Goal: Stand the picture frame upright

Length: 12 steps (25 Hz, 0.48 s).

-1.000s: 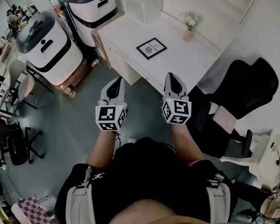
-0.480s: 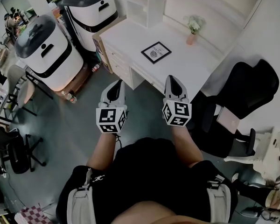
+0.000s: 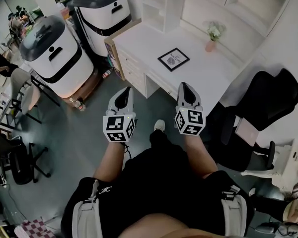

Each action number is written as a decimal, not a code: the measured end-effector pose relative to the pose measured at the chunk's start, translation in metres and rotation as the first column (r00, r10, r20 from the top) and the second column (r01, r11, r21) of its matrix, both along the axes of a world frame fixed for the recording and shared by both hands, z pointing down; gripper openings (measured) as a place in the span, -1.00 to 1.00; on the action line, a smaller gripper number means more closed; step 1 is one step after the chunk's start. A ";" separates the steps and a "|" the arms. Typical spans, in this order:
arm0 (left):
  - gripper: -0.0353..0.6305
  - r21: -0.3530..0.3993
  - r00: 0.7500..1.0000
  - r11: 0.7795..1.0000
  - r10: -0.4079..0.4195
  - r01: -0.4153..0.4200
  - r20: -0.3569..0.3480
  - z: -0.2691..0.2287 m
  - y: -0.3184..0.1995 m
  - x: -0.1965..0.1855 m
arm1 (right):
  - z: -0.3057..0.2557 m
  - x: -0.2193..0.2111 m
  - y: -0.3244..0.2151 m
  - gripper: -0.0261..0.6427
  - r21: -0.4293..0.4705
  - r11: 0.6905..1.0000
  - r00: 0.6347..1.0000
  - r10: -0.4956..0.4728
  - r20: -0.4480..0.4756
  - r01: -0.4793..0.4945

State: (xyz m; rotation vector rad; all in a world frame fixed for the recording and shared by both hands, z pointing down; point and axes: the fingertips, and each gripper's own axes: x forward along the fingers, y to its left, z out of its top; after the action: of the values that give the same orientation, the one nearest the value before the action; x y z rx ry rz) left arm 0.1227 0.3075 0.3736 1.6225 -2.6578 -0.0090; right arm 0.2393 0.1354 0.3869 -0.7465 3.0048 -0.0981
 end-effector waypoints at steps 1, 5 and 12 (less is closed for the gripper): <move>-0.85 -0.003 1.000 1.000 -0.006 0.006 0.000 0.002 0.000 -0.004 | 0.002 -0.004 -0.002 -0.93 -0.001 1.000 1.000 -0.002 0.000 0.002; -0.85 -0.018 1.000 1.000 -0.025 0.026 0.008 0.008 -0.006 -0.022 | 0.010 -0.025 -0.015 -0.92 -0.011 1.000 1.000 -0.003 0.001 0.003; -0.85 -0.047 0.999 0.998 -0.035 0.036 0.023 0.010 -0.037 -0.076 | 0.020 -0.085 -0.047 -0.92 -0.048 0.999 1.000 -0.003 0.004 0.004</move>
State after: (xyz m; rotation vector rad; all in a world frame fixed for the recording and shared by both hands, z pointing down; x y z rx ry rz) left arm 0.0468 0.2706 0.3838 1.5709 -2.6813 0.0720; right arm 0.1548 0.0879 0.4071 -0.7443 3.0103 -0.1723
